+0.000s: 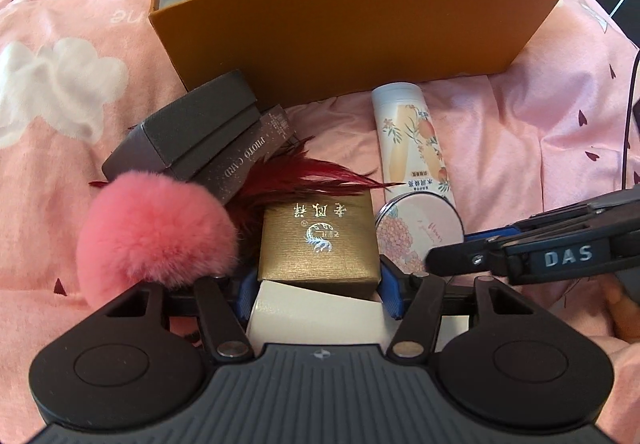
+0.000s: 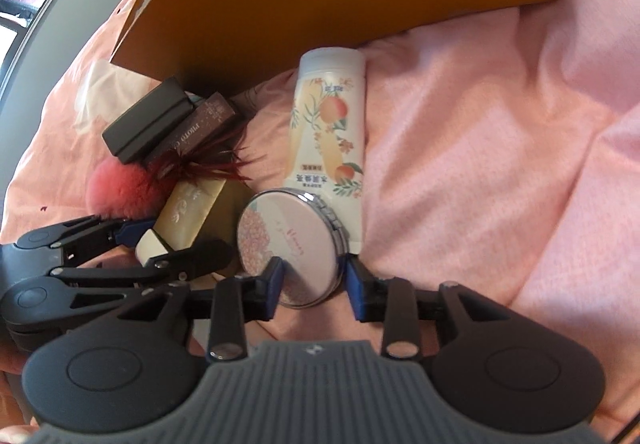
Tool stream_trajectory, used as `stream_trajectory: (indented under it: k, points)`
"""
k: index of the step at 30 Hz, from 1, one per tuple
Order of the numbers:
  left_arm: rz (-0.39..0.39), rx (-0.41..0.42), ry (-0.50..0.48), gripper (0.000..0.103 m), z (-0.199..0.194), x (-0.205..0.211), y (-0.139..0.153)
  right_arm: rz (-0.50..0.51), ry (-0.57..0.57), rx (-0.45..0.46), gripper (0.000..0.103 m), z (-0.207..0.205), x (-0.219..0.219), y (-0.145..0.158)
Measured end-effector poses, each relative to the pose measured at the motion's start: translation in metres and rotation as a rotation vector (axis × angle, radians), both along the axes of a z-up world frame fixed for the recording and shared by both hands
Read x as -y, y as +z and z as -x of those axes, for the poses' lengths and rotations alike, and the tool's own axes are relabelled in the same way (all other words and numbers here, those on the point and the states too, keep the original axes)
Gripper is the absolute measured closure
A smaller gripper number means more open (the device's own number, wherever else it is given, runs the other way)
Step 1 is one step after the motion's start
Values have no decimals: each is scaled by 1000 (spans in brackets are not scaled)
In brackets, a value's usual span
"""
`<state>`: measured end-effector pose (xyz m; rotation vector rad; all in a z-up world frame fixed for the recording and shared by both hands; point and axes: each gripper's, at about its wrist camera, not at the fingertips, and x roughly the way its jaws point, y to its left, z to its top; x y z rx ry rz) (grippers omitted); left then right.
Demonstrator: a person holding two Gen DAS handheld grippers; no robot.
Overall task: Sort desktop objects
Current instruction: 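Grasp the gold gift box with the left tool while the right tool holds the compact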
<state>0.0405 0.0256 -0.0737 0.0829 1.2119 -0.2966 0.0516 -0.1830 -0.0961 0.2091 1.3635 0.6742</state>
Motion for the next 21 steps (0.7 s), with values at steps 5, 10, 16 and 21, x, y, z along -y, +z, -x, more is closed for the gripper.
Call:
stream_trajectory:
  k: [5,10,16,21]
  points:
    - [59,12,-41,35,4,0,6,-3,-45,75,86,4,20,27]
    - [50,35,-120,35,8,20,10,12,-43,185,89,7,30,55]
    - [-11,37,-109,35,7,24,11,22,16,171,88,4,22,51]
    - [-57,69,-122,34,5,31,10,40,35,147,77,3,13,38]
